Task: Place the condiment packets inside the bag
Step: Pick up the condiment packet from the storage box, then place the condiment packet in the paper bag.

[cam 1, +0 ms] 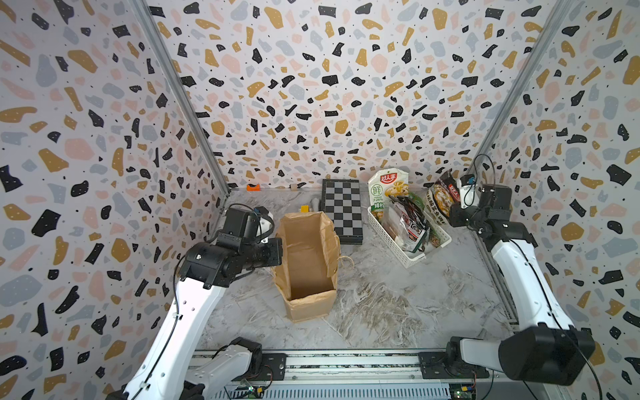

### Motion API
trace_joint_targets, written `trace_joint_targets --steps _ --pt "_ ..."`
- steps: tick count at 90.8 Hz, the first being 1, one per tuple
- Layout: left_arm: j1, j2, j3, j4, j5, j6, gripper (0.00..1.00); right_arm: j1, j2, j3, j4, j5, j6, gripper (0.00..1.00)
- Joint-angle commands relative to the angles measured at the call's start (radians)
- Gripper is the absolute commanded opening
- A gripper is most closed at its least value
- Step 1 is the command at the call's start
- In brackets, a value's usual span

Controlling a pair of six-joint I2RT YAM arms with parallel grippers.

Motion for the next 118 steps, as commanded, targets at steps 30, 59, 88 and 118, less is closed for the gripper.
trace_joint_targets --steps 30,59,88,118 --pt "-0.003 0.005 -0.014 0.107 0.052 -0.058 0.00 0.160 -0.185 0.324 0.022 -0.532 0.411 0.00" --pt "-0.003 0.008 -0.043 0.152 0.067 -0.093 0.00 0.605 -0.144 0.264 0.243 -0.475 0.610 0.00" --pt "-0.003 0.011 -0.060 0.156 0.039 -0.092 0.00 0.916 -0.045 0.222 0.190 -0.383 0.618 0.00" --pt "-0.003 0.026 0.019 0.070 -0.025 -0.030 0.00 0.960 0.022 0.091 0.180 -0.369 0.693 0.00"
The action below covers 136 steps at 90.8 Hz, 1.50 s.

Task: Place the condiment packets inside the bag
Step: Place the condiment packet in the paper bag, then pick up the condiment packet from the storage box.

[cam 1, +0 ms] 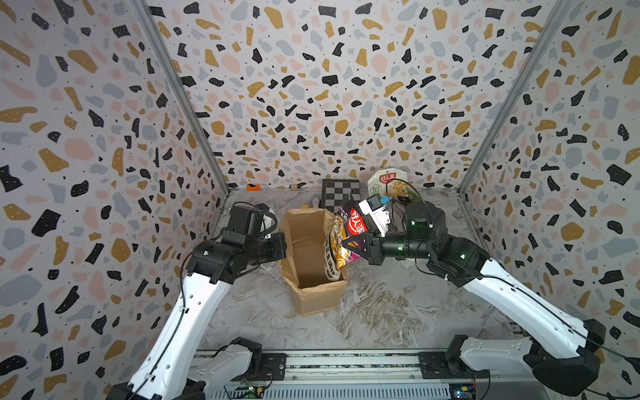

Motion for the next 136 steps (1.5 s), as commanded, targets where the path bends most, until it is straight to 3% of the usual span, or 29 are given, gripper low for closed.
trace_joint_targets --steps 1,26,38,48,58,66,86,107,115,126,136 --pt "-0.003 0.005 0.050 -0.015 -0.023 0.043 0.00 0.019 0.030 0.021 0.067 -0.020 0.021 0.00" --pt "-0.004 0.037 0.137 -0.159 -0.085 0.141 0.00 0.025 0.111 0.028 0.040 -0.010 -0.034 0.00" --pt "-0.004 0.038 0.109 -0.144 -0.043 0.148 0.00 0.026 0.135 0.038 0.033 -0.020 -0.040 0.00" --pt "-0.004 0.055 0.095 -0.141 -0.014 0.143 0.00 0.026 0.153 0.045 -0.024 0.073 -0.033 0.00" --pt "-0.005 0.073 0.134 -0.173 -0.056 0.140 0.00 0.026 0.176 0.056 -0.084 0.184 -0.038 0.00" --pt "-0.004 0.094 0.181 -0.200 -0.067 0.133 0.00 0.025 0.193 0.053 -0.090 0.231 -0.041 0.07" --pt "-0.018 0.112 0.168 -0.187 -0.045 0.120 0.00 0.025 0.212 0.035 -0.057 0.216 -0.021 0.21" --pt "-0.020 0.098 0.142 -0.154 -0.041 0.121 0.00 0.026 0.163 0.005 -0.077 0.296 -0.030 0.23" --pt "-0.020 0.092 0.137 -0.147 -0.032 0.129 0.00 0.025 0.130 0.007 -0.099 0.324 -0.066 0.34" --pt "-0.019 0.081 0.122 -0.139 -0.026 0.144 0.00 0.013 0.042 0.007 -0.169 0.440 -0.178 0.59" --pt "-0.020 0.081 0.137 -0.156 -0.036 0.147 0.00 -0.080 -0.055 -0.031 -0.207 0.535 -0.275 0.73"
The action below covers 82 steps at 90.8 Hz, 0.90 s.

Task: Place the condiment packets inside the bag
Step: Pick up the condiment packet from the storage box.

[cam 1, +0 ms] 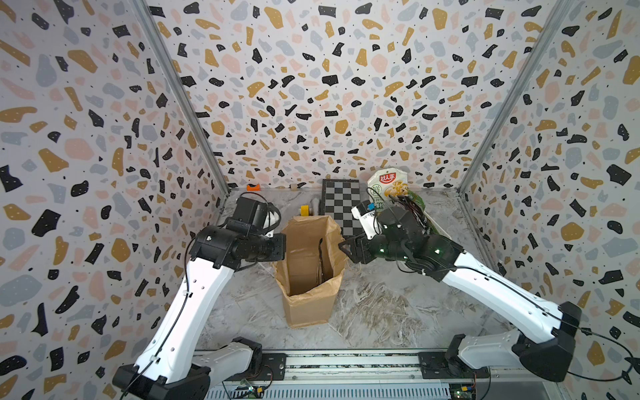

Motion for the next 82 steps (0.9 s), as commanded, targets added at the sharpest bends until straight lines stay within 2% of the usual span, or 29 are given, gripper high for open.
trace_joint_targets --steps 1,11,21,29,38,43,62,82 --pt "-0.004 -0.017 0.007 0.021 -0.003 0.016 0.00 -0.089 -0.119 -0.029 -0.072 0.154 -0.142 0.74" --pt "-0.004 -0.018 0.031 0.006 -0.032 0.019 0.00 -0.258 -0.182 -0.087 -0.094 0.244 -0.248 0.84" --pt "-0.004 -0.018 0.037 0.004 -0.028 0.021 0.00 -0.459 -0.184 -0.131 -0.086 0.268 -0.334 0.90" --pt "-0.004 -0.019 0.025 0.010 -0.011 0.019 0.00 -0.591 -0.142 -0.157 -0.063 0.203 -0.374 0.92" --pt "-0.004 -0.017 0.013 0.011 -0.002 0.017 0.00 -0.693 -0.075 -0.183 -0.011 0.062 -0.367 0.90" --pt "-0.004 -0.017 0.012 0.010 -0.002 0.019 0.00 -0.728 -0.039 -0.182 0.014 0.021 -0.356 0.87" --pt "-0.004 -0.020 0.008 0.011 -0.006 0.024 0.00 -0.792 0.055 -0.150 0.090 0.059 -0.313 0.68" --pt "-0.004 -0.020 0.001 0.017 -0.006 0.028 0.00 -0.798 0.160 -0.067 0.090 0.074 -0.335 0.58"
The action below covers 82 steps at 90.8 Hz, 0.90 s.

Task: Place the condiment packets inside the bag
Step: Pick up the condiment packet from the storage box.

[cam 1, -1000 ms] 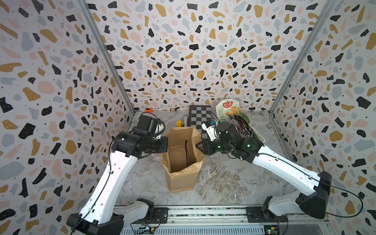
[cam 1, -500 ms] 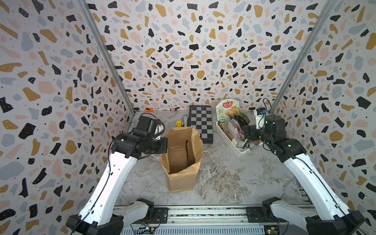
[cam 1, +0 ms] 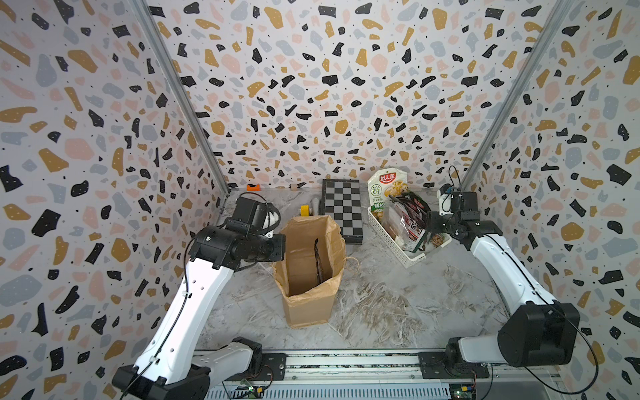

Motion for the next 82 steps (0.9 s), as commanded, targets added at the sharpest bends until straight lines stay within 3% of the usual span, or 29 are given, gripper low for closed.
trace_joint_targets --steps 1,20,34,45,82 --pt "-0.004 -0.018 -0.001 0.026 0.003 0.018 0.00 -0.005 0.044 0.079 0.029 -0.007 -0.015 0.58" --pt "-0.004 -0.019 -0.004 0.029 -0.001 0.022 0.00 -0.005 0.109 0.150 0.014 -0.086 -0.035 0.55" --pt "-0.003 -0.019 -0.007 0.031 -0.003 0.024 0.00 -0.006 0.055 0.153 0.031 -0.070 -0.047 0.66" --pt "-0.004 -0.014 -0.010 0.037 -0.003 0.023 0.00 -0.019 0.025 0.165 0.025 -0.089 -0.055 0.68" --pt "-0.004 -0.010 -0.016 0.039 -0.008 0.025 0.00 -0.080 0.057 0.130 0.035 -0.195 -0.040 0.58"
